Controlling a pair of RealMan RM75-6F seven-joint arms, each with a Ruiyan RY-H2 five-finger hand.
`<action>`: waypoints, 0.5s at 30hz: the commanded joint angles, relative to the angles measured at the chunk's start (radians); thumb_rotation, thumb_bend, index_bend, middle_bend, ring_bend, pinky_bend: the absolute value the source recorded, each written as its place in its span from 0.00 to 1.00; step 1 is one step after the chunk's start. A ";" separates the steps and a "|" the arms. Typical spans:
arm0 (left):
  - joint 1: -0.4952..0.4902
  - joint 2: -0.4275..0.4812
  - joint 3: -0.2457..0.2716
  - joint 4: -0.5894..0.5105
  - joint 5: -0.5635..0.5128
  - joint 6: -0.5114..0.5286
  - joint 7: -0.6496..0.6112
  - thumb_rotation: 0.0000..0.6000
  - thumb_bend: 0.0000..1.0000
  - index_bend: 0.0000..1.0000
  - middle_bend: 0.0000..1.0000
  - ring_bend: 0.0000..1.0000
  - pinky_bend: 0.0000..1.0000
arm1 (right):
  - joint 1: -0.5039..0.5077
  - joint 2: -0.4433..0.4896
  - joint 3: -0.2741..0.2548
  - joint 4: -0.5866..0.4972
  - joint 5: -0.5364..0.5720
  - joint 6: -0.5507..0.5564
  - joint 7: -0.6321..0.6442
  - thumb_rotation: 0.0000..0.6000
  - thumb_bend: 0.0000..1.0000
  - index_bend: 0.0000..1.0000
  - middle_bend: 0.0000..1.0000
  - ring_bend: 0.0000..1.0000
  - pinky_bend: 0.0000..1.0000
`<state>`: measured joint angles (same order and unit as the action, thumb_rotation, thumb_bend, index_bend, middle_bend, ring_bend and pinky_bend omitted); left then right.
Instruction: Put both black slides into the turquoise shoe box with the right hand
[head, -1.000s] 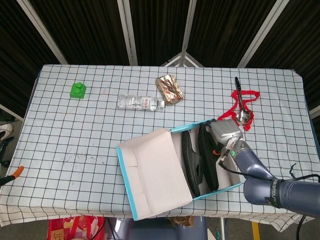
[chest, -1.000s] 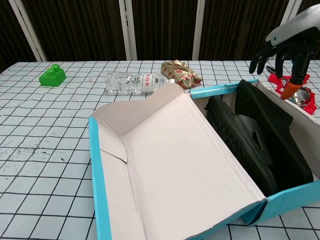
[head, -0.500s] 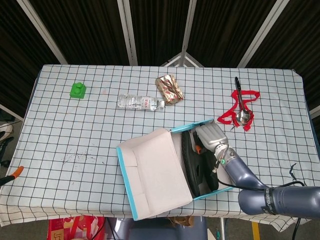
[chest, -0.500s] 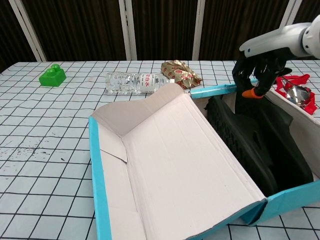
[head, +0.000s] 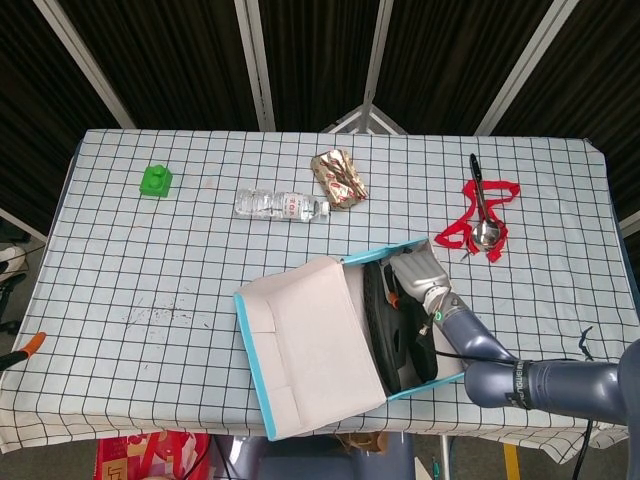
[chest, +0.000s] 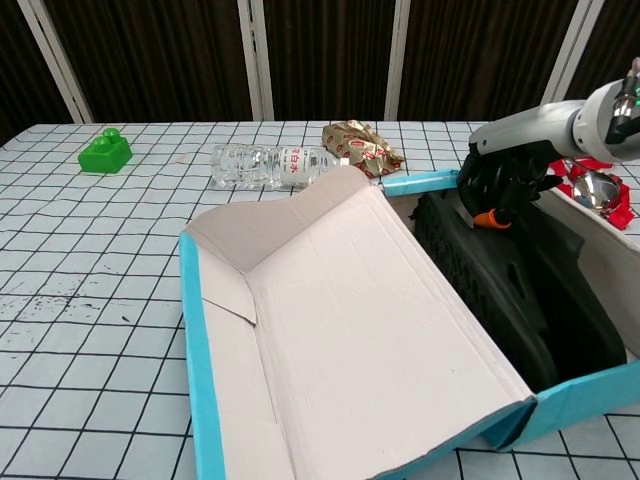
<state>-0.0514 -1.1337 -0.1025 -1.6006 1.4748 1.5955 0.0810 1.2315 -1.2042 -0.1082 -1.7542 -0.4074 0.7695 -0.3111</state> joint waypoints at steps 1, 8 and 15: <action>0.000 -0.001 0.001 0.000 0.001 0.000 0.001 1.00 0.24 0.19 0.06 0.00 0.09 | -0.024 -0.013 0.017 0.024 -0.017 -0.027 0.026 1.00 0.50 0.67 0.61 0.75 0.88; 0.001 0.001 0.002 -0.002 0.003 0.003 0.001 1.00 0.24 0.19 0.04 0.00 0.09 | -0.058 -0.018 0.040 0.047 -0.056 -0.050 0.051 1.00 0.50 0.67 0.61 0.75 0.88; 0.002 0.003 0.002 -0.004 0.003 0.002 -0.005 1.00 0.24 0.19 0.03 0.00 0.09 | -0.074 0.034 0.084 -0.018 -0.091 -0.047 0.080 1.00 0.50 0.67 0.61 0.75 0.88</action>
<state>-0.0496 -1.1306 -0.1007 -1.6043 1.4773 1.5976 0.0758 1.1647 -1.1866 -0.0396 -1.7529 -0.4848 0.7204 -0.2447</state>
